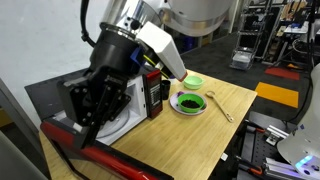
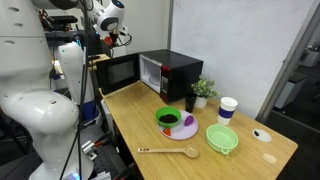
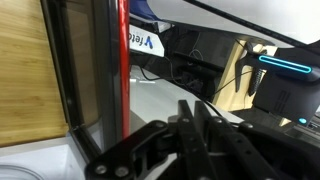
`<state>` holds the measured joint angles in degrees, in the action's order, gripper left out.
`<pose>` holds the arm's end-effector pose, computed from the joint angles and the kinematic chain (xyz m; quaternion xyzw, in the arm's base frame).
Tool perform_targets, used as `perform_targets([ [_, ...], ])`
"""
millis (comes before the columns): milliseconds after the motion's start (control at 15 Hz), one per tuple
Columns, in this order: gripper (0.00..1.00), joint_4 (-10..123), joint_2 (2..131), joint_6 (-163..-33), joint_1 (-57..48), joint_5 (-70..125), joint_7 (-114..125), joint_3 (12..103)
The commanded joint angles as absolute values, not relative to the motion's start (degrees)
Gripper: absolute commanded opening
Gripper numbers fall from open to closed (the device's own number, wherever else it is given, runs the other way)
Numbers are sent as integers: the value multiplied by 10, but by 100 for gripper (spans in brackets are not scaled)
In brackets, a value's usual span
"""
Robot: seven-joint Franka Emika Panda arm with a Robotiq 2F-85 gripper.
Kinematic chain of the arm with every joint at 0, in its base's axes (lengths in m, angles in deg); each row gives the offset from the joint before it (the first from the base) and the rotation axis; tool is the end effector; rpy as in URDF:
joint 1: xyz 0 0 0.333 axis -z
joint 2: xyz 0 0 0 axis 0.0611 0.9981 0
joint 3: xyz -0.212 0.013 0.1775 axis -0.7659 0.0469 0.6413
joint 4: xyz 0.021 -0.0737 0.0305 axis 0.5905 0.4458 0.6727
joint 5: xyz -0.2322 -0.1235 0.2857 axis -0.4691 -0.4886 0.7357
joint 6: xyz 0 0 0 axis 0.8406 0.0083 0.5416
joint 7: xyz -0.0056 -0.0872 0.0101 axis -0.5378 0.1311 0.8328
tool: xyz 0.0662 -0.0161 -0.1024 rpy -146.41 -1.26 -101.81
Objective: Close the microwave door
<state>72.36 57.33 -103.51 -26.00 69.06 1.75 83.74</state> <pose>0.4424 0.4424 0.4405 -0.9328 -0.0914 -0.0529 0.3447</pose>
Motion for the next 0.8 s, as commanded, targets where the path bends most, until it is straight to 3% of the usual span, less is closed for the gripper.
perform_targets([
  [0,0,689,614,-1045,-269,701,34,851],
  [733,0,711,659,-1057,-305,586,4,851],
])
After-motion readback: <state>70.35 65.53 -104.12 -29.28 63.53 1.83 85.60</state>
